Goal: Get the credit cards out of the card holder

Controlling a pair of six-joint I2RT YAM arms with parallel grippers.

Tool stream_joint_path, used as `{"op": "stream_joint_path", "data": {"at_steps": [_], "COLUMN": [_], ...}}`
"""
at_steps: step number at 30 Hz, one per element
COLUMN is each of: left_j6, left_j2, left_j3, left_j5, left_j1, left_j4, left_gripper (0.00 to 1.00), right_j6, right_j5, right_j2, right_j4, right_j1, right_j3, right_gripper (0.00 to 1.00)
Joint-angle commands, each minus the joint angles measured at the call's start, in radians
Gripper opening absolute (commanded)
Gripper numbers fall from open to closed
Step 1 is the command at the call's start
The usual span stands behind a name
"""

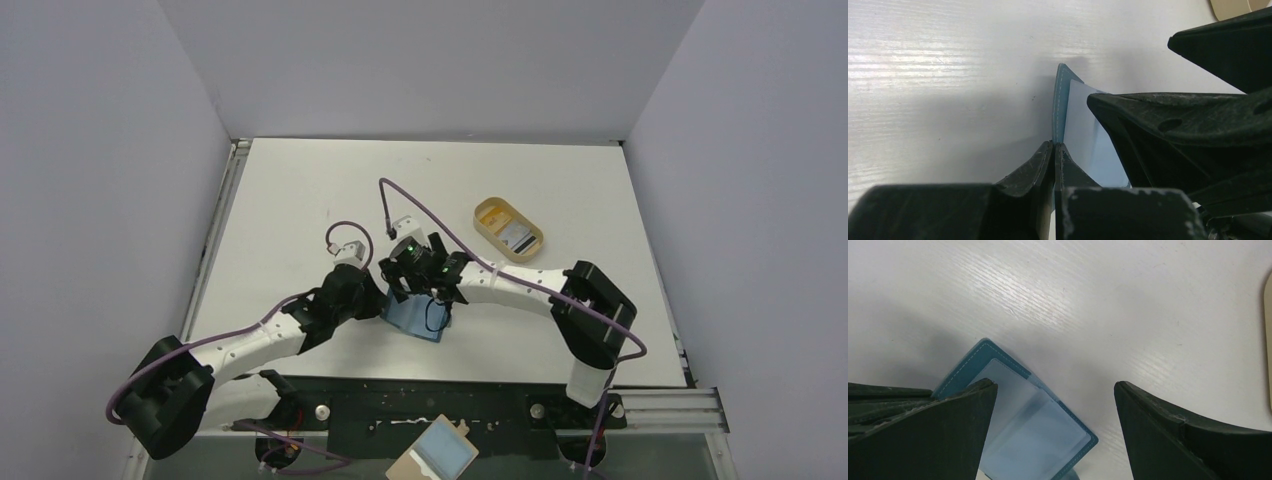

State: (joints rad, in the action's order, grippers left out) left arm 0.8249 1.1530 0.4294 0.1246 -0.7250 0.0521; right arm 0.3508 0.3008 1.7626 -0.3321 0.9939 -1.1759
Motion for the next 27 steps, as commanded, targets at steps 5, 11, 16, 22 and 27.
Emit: {"op": "stream_joint_path", "data": {"at_steps": [5,11,16,22,27], "left_j6": [-0.018,-0.022,-0.035,-0.037,-0.044], "left_j2": [-0.028,-0.033,-0.036,-0.027,-0.022], "left_j3": [0.047,0.055,0.070,0.076,0.081], "left_j5": [0.013,0.016,0.025,0.027,0.030], "left_j1": [-0.007,-0.008,-0.008,-0.007,-0.007], "left_j4": [0.007,0.002,-0.007,-0.002,0.000], "left_gripper": [0.00,0.00,0.00,0.00,0.00], "right_j6": [-0.012,-0.014,-0.010,0.024,0.047], "right_j5": [-0.033,-0.044,-0.060,-0.066,-0.065], "right_j2": [0.037,0.051,0.066,0.071,0.071], "right_j4": [0.099,0.108,0.106,0.113,0.119], "right_j1": [-0.006,-0.005,0.001,0.020,0.037], "right_j3": [-0.053,-0.078,-0.080,-0.047,-0.010], "right_gripper": [0.92,0.92,0.91,0.91,0.91]}}
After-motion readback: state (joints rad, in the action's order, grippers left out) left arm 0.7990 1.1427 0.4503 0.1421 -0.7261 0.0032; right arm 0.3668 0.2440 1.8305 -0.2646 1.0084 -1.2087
